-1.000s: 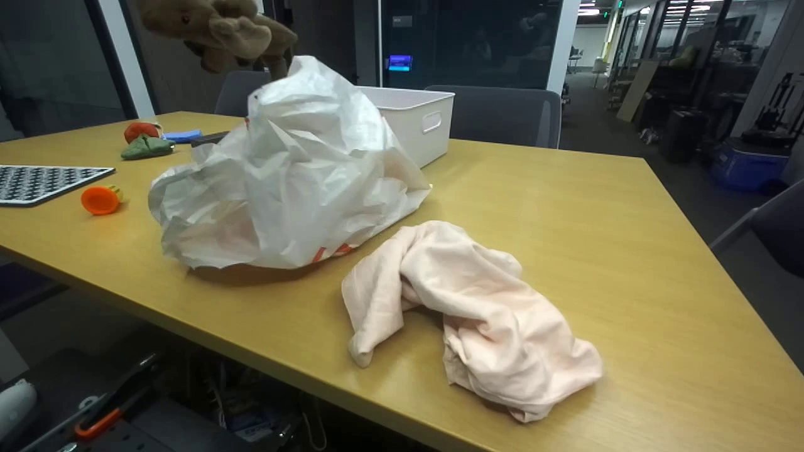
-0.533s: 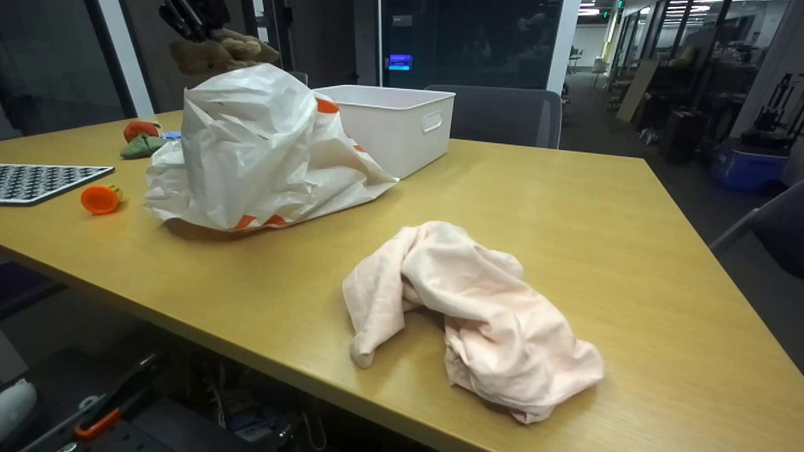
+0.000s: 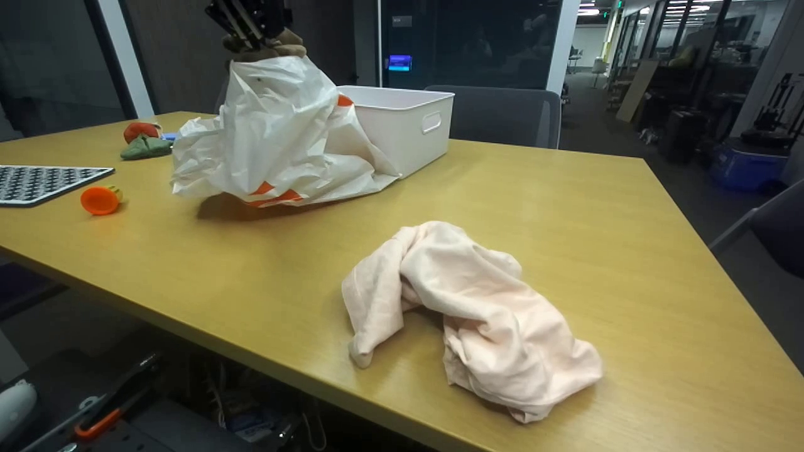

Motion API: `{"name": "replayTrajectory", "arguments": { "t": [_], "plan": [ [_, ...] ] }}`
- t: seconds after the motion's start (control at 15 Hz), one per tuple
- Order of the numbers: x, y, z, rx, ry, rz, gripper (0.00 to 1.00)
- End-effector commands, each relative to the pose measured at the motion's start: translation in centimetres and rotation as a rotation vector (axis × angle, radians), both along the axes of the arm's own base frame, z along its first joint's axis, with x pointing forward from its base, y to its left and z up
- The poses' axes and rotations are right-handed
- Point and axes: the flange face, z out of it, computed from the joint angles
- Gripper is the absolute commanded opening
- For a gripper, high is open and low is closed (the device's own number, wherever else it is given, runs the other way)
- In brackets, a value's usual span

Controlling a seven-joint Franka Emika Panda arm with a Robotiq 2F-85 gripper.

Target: Remove the moose toy from the plastic

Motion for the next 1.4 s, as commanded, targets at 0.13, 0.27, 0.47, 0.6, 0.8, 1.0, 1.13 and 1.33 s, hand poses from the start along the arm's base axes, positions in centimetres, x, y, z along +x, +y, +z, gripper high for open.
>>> {"name": "replayTrajectory", "arguments": {
  "t": [0.13, 0.27, 0.47, 0.6, 0.8, 1.0, 1.13, 1.33],
  "plan": [
    [-3.0, -1.9, 3.6, 0.225, -0.056, 0.188, 0.07],
    [-4.1, -2.7, 4.3, 0.305, -0.022, 0.278, 0.07],
    [-5.2, -4.3, 3.6, 0.411, 0.042, 0.410, 0.07],
    [-6.2, -3.4, 2.1, 0.461, 0.129, 0.490, 0.07],
    [-7.3, -3.0, 0.2, 0.483, 0.240, 0.567, 0.07],
    [-8.9, -2.6, -0.7, 0.475, 0.353, 0.624, 0.07],
    [-9.2, -1.7, -1.9, 0.460, 0.392, 0.636, 0.05],
    [-9.8, 0.7, -4.9, 0.439, 0.458, 0.651, 0.06]
  ]
}}
